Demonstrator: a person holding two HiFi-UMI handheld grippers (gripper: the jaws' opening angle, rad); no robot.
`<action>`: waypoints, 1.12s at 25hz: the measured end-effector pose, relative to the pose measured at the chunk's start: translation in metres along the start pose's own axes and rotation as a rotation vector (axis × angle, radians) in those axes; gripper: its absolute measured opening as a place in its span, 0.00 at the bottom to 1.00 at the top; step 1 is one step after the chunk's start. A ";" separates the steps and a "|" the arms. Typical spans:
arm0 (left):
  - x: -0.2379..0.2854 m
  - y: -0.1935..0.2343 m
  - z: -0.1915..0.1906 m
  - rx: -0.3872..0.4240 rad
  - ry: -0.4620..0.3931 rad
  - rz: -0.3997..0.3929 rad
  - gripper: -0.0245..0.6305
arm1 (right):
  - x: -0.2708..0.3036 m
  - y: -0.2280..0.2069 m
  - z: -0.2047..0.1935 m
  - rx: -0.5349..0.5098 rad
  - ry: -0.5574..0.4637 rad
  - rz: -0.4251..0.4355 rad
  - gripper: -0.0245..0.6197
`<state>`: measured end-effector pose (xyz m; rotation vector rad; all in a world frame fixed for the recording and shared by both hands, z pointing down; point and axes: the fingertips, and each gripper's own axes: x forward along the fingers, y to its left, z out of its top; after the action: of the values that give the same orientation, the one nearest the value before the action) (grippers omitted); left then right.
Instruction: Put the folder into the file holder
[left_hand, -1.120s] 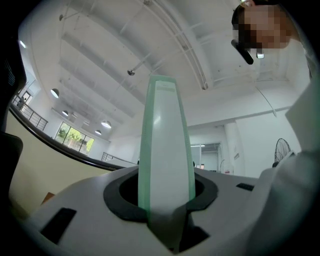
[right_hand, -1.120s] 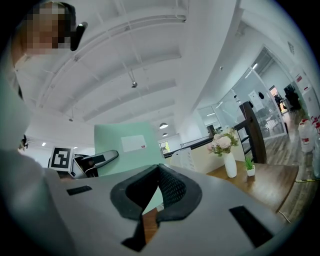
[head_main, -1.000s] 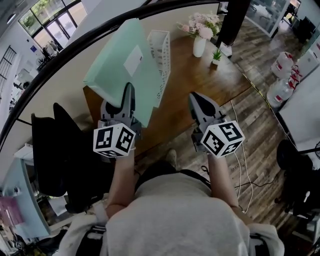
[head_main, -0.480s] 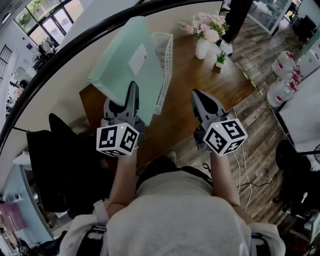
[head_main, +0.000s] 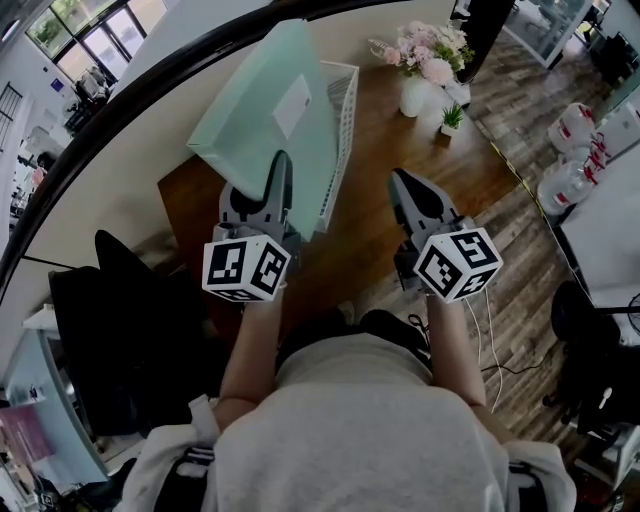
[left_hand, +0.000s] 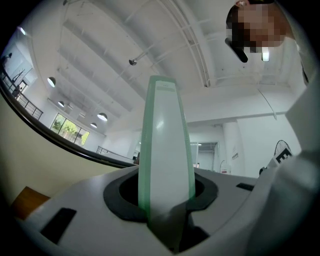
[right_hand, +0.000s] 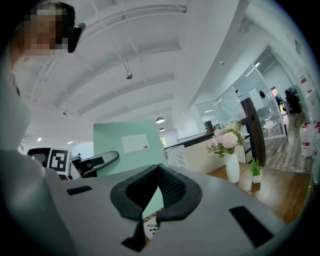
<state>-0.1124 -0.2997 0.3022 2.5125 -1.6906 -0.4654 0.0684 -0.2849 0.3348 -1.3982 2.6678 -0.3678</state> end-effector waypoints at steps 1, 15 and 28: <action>0.002 0.000 -0.001 0.000 0.000 -0.002 0.30 | 0.002 0.001 0.000 -0.003 0.005 0.005 0.05; 0.026 -0.001 -0.013 0.011 0.008 0.002 0.30 | 0.014 -0.012 -0.006 0.004 0.018 0.001 0.05; 0.042 -0.004 -0.014 0.039 -0.033 -0.006 0.30 | 0.013 -0.021 -0.013 0.031 0.025 0.001 0.05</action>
<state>-0.0905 -0.3377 0.3064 2.5516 -1.7211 -0.4816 0.0747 -0.3049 0.3527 -1.3920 2.6707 -0.4281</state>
